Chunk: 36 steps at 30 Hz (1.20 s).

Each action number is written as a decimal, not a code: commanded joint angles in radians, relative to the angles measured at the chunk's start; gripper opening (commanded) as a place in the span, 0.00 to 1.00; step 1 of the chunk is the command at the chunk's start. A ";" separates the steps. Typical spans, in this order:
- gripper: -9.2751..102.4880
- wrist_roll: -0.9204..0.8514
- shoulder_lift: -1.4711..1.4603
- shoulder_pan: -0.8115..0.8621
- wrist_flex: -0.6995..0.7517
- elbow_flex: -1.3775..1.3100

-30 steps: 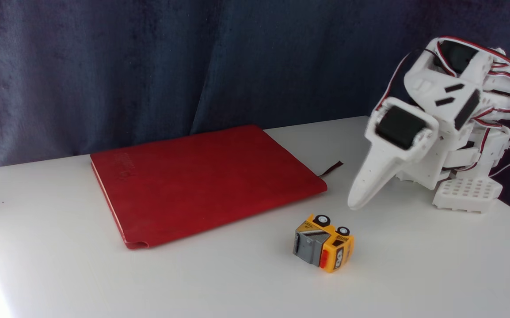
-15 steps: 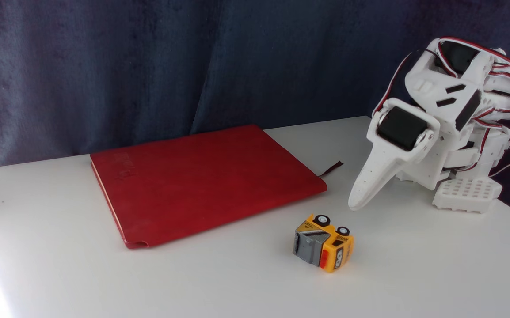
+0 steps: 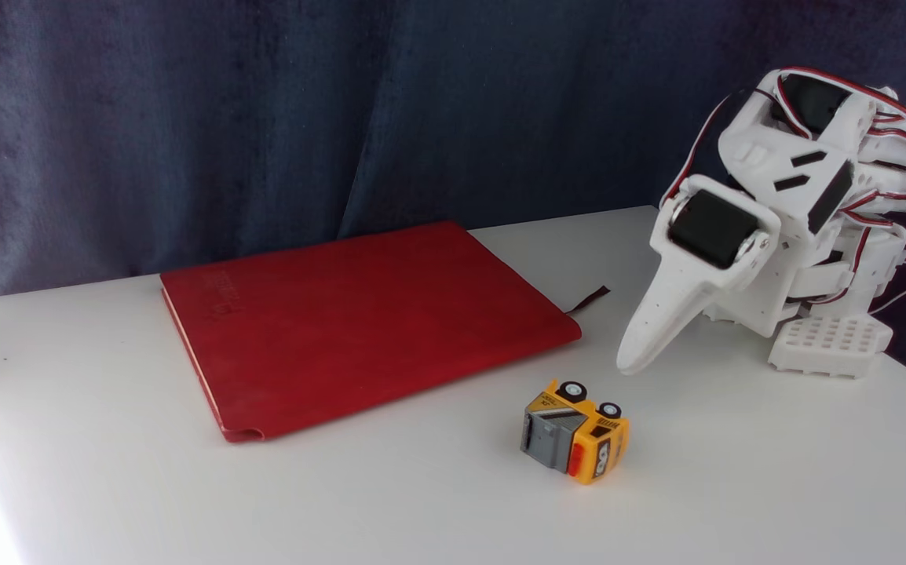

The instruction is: Grasp a toy truck onto the red notebook.

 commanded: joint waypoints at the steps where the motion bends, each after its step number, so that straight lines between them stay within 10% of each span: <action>1: 0.24 0.000 0.017 0.086 0.005 -0.018; 7: 0.31 -0.112 0.012 0.017 0.175 -0.265; 24: 0.32 -0.118 -0.992 -0.324 0.077 -0.753; 36: 0.33 0.011 -1.210 -0.138 -0.071 -0.853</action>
